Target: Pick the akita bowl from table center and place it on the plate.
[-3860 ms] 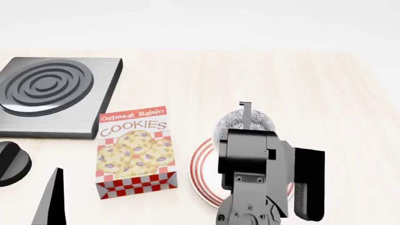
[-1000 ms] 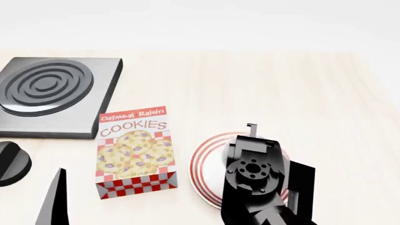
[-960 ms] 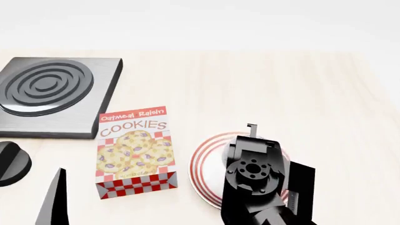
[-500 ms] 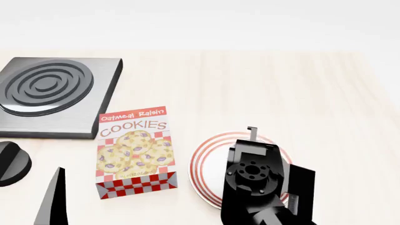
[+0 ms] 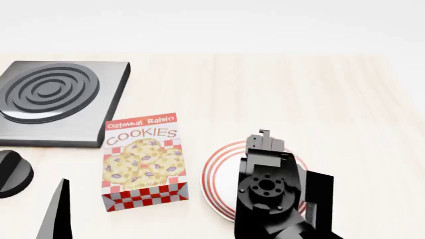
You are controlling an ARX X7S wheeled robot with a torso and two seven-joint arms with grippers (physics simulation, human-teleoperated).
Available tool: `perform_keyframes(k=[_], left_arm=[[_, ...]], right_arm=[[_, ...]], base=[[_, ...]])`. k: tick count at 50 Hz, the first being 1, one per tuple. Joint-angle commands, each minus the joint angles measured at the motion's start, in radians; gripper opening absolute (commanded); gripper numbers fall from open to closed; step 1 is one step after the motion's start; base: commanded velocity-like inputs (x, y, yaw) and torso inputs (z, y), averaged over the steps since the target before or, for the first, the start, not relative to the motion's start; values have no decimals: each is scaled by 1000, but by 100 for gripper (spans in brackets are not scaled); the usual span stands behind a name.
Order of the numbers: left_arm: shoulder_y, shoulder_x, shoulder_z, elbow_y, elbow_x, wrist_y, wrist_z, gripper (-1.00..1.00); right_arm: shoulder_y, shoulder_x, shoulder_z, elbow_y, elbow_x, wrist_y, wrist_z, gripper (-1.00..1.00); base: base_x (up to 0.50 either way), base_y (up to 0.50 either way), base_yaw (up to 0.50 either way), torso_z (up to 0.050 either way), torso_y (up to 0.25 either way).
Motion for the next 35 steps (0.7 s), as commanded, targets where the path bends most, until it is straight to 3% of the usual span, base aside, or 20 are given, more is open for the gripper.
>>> perform_keyframes(k=[1,12,21,22,24,25,26,28,31,35], left_arm=[[-2,6,-7,8,8,-6,7,100],[0,2,-8,12,7,-2,5,100],[2,1,-7,1,9,13,8,100],[1,1,-8,4,7,11,7,100],[1,-5,-12,23,2,-6,0,100],[2,-4,-11,20,3,-2,0,100],[3,-3,-11,16,5,4,1,100],[1,-6,-13,26,1,-5,-2,100],[3,-2,-4,19,12,2,1,100],[6,0,6,21,19,4,3,100]], right_arm=[[-48,100,0,-346,-63,-193,38,100],[-107,219,8,-761,-189,-430,109,100],[-192,251,111,-956,-460,-432,251,100],[-194,261,108,-976,-482,-419,233,100],[-244,273,187,-1022,-467,-302,-16,100],[-252,272,193,-1029,-478,-311,-34,100],[-220,318,100,-1040,-576,-305,35,100],[-221,341,93,-1087,-584,-250,-16,100],[-162,420,-60,-1136,-860,-264,145,100],[-119,527,-217,-1172,-1148,-163,271,100]], base=[[0,0,0,0,0],[0,0,0,0,0],[0,0,0,0,0],[0,0,0,0,0],[0,0,0,0,0],[0,0,0,0,0],[0,0,0,0,0],[0,0,0,0,0],[0,0,0,0,0],[0,0,0,0,0]])
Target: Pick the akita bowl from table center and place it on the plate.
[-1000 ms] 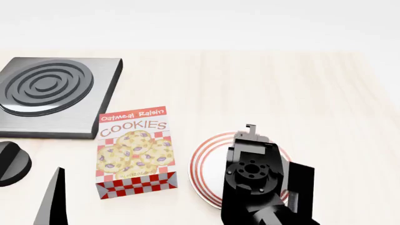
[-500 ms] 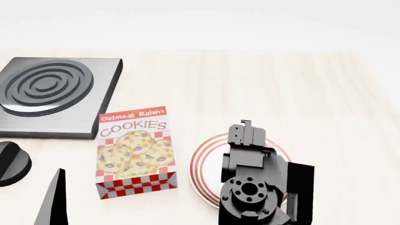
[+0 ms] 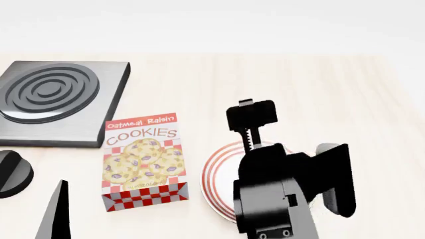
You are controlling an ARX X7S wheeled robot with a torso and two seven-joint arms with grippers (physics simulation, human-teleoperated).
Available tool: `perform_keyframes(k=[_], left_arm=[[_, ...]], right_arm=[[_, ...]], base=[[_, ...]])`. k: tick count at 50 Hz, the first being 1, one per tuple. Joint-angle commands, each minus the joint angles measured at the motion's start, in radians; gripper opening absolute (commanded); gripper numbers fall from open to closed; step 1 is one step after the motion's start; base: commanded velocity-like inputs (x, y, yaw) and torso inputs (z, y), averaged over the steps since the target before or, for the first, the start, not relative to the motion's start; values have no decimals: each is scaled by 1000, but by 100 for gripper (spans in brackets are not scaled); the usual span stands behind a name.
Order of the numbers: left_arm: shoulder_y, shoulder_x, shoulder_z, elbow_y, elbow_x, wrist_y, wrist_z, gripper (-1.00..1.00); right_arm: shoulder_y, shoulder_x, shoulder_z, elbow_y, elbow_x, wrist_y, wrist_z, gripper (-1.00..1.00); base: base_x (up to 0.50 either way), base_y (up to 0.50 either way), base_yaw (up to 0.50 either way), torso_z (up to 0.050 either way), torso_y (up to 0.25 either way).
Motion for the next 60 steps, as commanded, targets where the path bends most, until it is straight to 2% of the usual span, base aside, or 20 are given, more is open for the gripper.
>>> perform_keyframes(k=[1,3,6,8,10,11,12,18,20,28,41,50,60], left_arm=[[1,11,3,3,16,1,10,100],[3,13,7,2,20,1,10,100],[2,15,14,2,25,-2,10,100],[2,14,15,8,23,-7,8,100],[4,15,17,3,26,-2,8,100],[5,15,17,2,26,-1,8,100],[3,15,20,6,28,-8,7,100],[6,14,23,9,31,-7,5,100],[6,15,27,13,34,-11,4,100],[5,15,31,9,35,-13,3,100],[10,12,28,4,33,3,3,100],[7,6,24,32,21,-17,-7,100],[11,10,29,5,28,9,0,100]], right_arm=[[57,207,-247,-182,-624,152,223,100],[131,254,-348,-205,-842,328,427,100],[154,274,-426,-257,-981,417,415,100],[197,278,-490,-282,-1052,583,549,100],[194,279,-506,-284,-1073,619,578,100],[193,279,-504,-284,-1073,621,578,100],[173,281,-489,-302,-1116,712,618,100],[-70,269,-223,-383,-1296,1054,618,100],[-110,263,-210,-397,-1324,1054,613,100],[-288,229,-82,-490,-1466,1230,615,100],[-467,179,-7,-612,-1601,1387,607,100],[-599,159,-13,-601,-1685,1343,591,100],[-667,150,6,-633,-1734,1378,588,100]], base=[[0,0,0,0,0],[0,0,0,0,0],[0,0,0,0,0],[0,0,0,0,0],[0,0,0,0,0],[0,0,0,0,0],[0,0,0,0,0],[0,0,0,0,0],[0,0,0,0,0],[0,0,0,0,0],[0,0,0,0,0],[0,0,0,0,0],[0,0,0,0,0]])
